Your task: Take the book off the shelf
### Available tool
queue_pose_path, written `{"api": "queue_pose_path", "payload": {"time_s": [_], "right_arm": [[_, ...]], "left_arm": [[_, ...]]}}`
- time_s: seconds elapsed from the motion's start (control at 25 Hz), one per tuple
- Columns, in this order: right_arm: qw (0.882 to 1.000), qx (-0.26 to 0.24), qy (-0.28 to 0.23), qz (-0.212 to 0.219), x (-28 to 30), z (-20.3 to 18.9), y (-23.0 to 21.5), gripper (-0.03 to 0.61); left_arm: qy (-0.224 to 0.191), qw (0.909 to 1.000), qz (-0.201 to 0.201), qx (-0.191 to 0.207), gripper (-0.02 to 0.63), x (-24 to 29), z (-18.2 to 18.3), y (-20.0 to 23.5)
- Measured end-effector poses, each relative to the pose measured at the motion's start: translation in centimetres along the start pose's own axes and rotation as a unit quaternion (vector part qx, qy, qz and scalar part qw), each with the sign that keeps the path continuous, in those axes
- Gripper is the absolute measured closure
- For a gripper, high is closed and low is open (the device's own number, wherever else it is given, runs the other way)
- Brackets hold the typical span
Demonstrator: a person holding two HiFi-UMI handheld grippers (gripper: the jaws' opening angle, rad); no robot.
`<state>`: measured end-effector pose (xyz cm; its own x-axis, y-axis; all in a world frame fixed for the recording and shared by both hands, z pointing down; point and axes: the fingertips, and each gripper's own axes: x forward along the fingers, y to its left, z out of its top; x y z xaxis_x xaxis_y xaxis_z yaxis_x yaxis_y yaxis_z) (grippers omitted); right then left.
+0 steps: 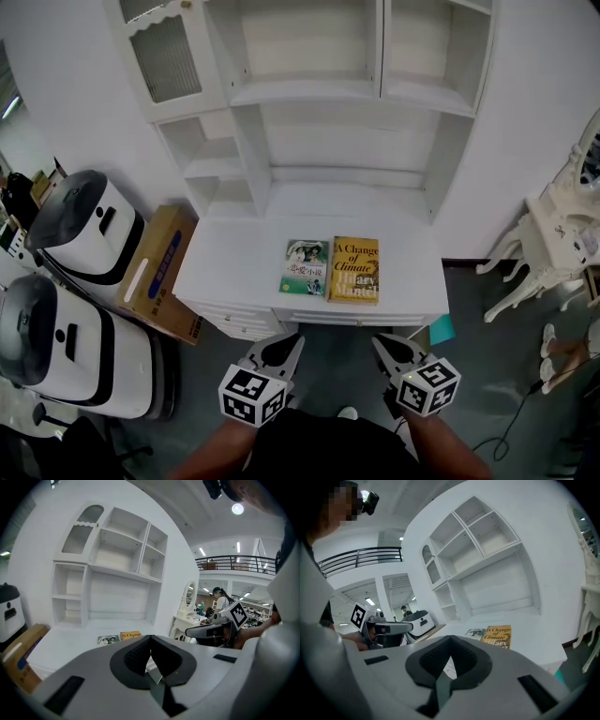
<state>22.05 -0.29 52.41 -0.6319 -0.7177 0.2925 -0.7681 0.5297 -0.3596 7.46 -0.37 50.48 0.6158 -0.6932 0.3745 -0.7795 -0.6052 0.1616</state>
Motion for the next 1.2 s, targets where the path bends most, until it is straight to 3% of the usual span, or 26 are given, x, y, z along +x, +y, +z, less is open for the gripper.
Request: {"api": "queue_pose_path", "payload": {"time_s": [0.36,0.68,1.2], "right_arm": [[0.999,0.008,-0.012,-0.041,3.2,-0.5,2.9,0.551],[0.998,0.014,0.014,-0.062,4.8,-2.4,4.6,0.551],[0.997,0.012,0.017,-0.068,5.3,-2.6,4.8,0.551]], "left_arm": [[0.022,0.9984,-0.041,0.033,0.603,-1.8,-0.5,3.6],[0.037,0.9971,-0.065,-0.016,0.603,-1.9,-2.1,6.1],[0.036,0.9971,-0.067,0.010,0.603,-2.0,-2.2,6.1]]}}
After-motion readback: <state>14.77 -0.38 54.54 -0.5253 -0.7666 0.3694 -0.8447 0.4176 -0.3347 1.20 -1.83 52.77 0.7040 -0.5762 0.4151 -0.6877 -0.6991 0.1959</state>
